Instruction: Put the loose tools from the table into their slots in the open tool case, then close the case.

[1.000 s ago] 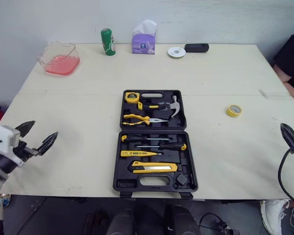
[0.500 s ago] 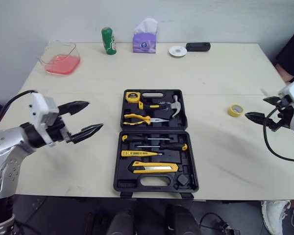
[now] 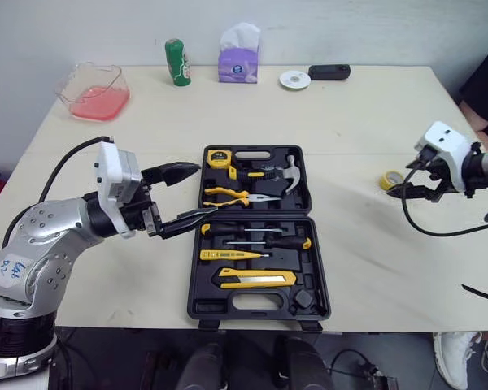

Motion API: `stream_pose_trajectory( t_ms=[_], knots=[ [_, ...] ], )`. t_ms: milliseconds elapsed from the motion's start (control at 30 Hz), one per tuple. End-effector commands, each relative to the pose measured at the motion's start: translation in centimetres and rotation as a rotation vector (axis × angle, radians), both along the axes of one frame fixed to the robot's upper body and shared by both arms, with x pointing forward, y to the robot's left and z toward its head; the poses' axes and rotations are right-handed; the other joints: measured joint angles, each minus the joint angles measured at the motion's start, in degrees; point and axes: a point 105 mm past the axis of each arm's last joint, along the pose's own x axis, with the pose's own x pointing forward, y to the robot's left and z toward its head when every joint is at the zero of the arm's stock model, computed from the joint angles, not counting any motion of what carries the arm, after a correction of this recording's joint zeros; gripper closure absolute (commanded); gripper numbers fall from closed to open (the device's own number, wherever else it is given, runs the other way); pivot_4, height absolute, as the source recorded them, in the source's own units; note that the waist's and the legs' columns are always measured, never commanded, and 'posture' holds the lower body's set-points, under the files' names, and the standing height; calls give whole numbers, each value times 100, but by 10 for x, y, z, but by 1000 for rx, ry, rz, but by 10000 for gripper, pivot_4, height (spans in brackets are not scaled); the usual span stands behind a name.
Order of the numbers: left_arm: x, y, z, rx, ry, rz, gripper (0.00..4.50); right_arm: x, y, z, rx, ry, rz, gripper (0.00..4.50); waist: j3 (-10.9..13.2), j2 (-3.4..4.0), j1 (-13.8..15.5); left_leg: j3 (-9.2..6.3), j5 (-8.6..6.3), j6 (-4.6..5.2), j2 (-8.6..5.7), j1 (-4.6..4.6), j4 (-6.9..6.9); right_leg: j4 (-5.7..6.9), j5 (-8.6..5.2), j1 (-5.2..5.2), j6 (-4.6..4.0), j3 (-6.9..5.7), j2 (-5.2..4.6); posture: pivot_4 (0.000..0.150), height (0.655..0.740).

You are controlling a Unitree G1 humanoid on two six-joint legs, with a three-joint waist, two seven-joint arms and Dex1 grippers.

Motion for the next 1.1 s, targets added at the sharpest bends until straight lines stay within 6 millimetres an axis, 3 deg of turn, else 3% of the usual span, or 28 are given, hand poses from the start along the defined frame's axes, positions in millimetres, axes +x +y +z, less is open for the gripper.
stream_pose_trajectory(
  t_ms=[33, 267, 1100],
  knots=[
    [-7, -8, 8, 2, -36, -41, 187, 0, -4, 7, -31, 16, 7, 0, 0, -1, 0, 0, 0, 0, 0, 0, 0, 0, 0, 0, 0, 0, 1, 1500, 7400],
    [-9, -15, 7, 4, -33, -66, 187, 3, 1, -4, -76, 118, 4, 0, 1, -2, 4, -2, 2, -1, -1, -2, 11, 13, 0, 1, -1, 6, 0, 1500, 7400],
    [-13, -16, 11, 9, -33, -64, 187, 21, 13, -32, -61, 99, -111, 0, 1, -1, -18, -7, 4, -5, 0, -3, 28, 32, -1, 0, -4, 18, 1, 1500, 7400]
  ],
)
